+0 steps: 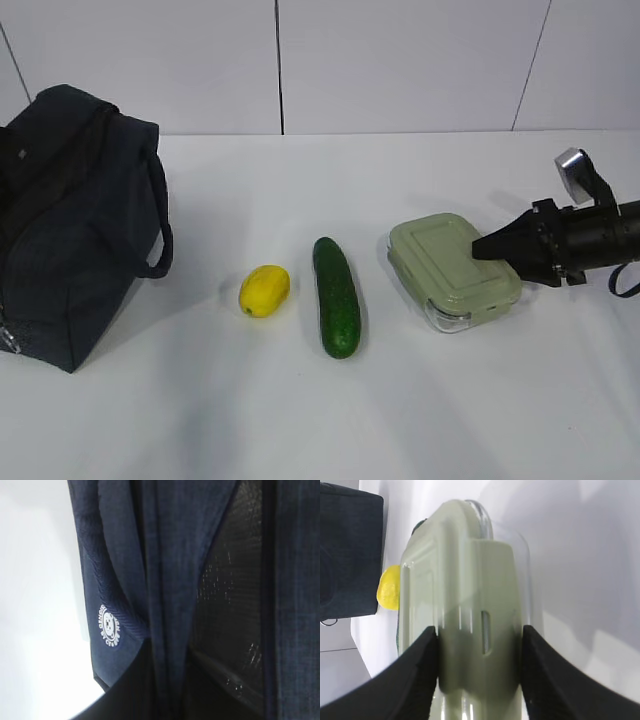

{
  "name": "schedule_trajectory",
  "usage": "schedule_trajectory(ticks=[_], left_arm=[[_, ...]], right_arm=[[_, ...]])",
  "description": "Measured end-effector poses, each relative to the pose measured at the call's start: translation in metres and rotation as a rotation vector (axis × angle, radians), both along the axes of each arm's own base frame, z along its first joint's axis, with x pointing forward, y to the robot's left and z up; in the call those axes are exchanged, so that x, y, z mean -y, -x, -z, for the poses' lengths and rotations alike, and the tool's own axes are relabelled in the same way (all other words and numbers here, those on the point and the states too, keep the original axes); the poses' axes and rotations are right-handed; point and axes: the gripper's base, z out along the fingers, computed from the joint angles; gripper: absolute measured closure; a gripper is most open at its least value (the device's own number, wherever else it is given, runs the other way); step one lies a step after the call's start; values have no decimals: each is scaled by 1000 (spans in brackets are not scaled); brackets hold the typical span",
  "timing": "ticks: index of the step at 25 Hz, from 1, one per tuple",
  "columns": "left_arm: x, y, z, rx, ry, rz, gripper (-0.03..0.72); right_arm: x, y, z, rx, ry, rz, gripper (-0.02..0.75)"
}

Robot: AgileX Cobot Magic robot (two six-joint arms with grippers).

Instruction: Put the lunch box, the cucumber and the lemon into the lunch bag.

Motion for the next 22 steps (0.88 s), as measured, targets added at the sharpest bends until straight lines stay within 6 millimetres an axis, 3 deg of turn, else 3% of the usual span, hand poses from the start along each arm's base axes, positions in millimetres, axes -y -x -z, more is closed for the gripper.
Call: schedule_trajectory(ticks=[14,22], left_arm=[[0,1,0,-14,-1,2,667],[0,2,1,-18,-2,3,667]], right_arm=[[-4,-3,-23,31,-30,48,369],[-46,-10,-43,66,-45,-32,380]])
